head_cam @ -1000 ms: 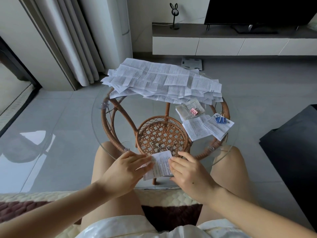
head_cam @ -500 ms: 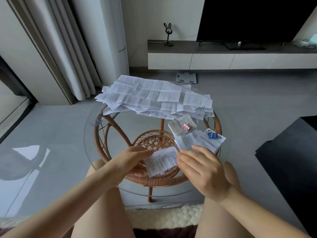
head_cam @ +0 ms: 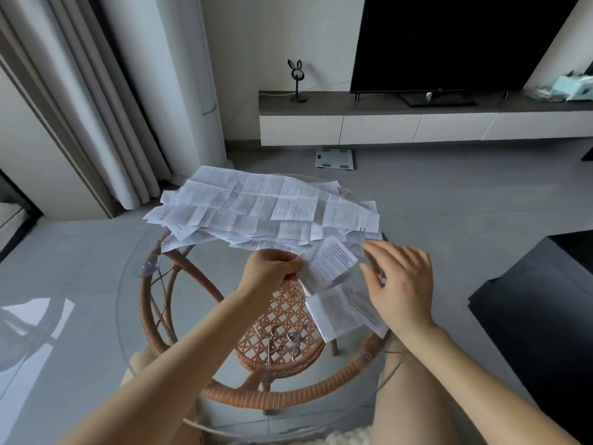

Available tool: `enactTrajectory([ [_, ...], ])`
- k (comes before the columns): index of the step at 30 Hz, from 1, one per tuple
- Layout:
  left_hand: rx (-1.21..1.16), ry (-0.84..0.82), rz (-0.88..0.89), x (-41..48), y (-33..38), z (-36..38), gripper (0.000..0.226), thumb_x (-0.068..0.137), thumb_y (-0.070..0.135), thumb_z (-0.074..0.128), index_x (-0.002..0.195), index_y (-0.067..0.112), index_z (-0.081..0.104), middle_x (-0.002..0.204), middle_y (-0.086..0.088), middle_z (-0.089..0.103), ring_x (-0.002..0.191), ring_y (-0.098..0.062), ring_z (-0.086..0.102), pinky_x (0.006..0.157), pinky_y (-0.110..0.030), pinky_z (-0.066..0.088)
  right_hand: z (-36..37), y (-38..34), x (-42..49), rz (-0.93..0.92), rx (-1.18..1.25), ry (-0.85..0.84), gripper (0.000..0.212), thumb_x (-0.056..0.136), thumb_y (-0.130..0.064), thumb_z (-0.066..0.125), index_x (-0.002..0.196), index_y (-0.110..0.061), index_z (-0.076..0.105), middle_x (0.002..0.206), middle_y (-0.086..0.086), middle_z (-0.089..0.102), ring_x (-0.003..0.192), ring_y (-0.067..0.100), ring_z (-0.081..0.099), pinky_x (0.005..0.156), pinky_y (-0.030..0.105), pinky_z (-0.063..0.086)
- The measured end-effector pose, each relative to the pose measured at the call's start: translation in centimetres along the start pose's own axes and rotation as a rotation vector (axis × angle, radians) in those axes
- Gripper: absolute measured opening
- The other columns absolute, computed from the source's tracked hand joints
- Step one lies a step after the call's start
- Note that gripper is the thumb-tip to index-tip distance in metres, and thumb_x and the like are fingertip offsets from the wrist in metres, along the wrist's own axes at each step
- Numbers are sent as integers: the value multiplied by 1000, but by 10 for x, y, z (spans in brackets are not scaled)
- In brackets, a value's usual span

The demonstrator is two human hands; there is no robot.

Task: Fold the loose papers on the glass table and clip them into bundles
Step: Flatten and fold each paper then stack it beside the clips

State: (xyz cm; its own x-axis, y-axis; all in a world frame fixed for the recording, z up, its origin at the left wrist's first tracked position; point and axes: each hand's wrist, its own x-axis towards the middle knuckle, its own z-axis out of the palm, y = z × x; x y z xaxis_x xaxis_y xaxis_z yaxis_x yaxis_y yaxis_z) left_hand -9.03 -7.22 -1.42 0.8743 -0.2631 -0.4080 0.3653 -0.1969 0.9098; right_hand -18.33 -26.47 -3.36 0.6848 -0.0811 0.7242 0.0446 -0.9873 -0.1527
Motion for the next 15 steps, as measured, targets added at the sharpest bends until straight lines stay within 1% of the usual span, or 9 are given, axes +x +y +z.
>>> enactTrajectory([
  [2, -54, 47, -41, 16, -2, 10, 6, 82, 5, 72, 78, 3, 68, 63, -8, 60, 48, -10, 49, 50, -19, 41, 13, 5, 4, 194, -19, -95, 23, 79, -29, 57, 86, -15, 73, 89, -2, 72, 76, 26, 64, 72, 34, 39],
  [3, -99, 68, -78, 22, -4, 13, 5, 81, 3, 72, 79, 1, 67, 64, -8, 59, 47, -9, 48, 48, -19, 39, 19, 4, 5, 260, -10, -161, 20, 78, -30, 60, 82, -16, 74, 85, -2, 72, 74, 27, 64, 70, 34, 38],
  [4, -132, 92, -100, 28, -7, 15, 5, 82, 2, 71, 81, -1, 67, 64, -9, 58, 45, -9, 48, 45, -17, 39, 25, 3, 7, 314, 8, -251, 16, 79, -30, 64, 81, -17, 75, 86, -1, 71, 78, 28, 63, 70, 34, 37],
  [6, -106, 132, -97, 34, -12, 18, 6, 82, 1, 71, 85, -4, 68, 65, -8, 59, 44, -7, 49, 41, -15, 40, 33, -2, 11, 391, 16, -457, 16, 85, -33, 66, 91, -22, 75, 95, -4, 70, 92, 23, 60, 77, 31, 34],
  [8, -19, 163, -68, 38, -16, 19, 5, 82, 5, 72, 84, 1, 69, 69, -7, 64, 53, -11, 54, 50, -21, 51, 43, -5, 13, 414, 1, -578, 20, 87, -41, 61, 96, -27, 72, 101, -8, 67, 98, 18, 56, 82, 30, 35],
  [10, 86, 205, -30, 44, -17, 19, 5, 83, 7, 72, 79, 7, 69, 71, -6, 66, 61, -16, 56, 67, -34, 56, 52, -8, 16, 434, -8, -615, 23, 87, -46, 59, 92, -28, 73, 97, -10, 68, 95, 16, 56, 81, 30, 38],
  [11, 132, 217, -9, 47, -17, 18, 7, 84, 8, 71, 78, 9, 68, 70, -5, 66, 61, -16, 56, 68, -35, 55, 55, -9, 17, 443, -5, -606, 24, 86, -47, 59, 89, -27, 73, 94, -10, 68, 91, 16, 57, 80, 30, 40],
  [13, 227, 222, 34, 52, -15, 16, 9, 85, 8, 69, 78, 12, 67, 71, -3, 66, 58, -14, 56, 62, -30, 53, 60, -12, 18, 464, 19, -575, 23, 86, -45, 60, 85, -27, 74, 89, -10, 69, 87, 16, 59, 81, 32, 43],
  [15, 308, 219, 62, 54, -15, 15, 11, 86, 9, 68, 78, 15, 65, 74, -3, 67, 59, -14, 58, 63, -29, 54, 62, -13, 18, 484, 43, -568, 22, 86, -40, 61, 80, -24, 74, 82, -10, 70, 83, 15, 60, 83, 33, 43],
])
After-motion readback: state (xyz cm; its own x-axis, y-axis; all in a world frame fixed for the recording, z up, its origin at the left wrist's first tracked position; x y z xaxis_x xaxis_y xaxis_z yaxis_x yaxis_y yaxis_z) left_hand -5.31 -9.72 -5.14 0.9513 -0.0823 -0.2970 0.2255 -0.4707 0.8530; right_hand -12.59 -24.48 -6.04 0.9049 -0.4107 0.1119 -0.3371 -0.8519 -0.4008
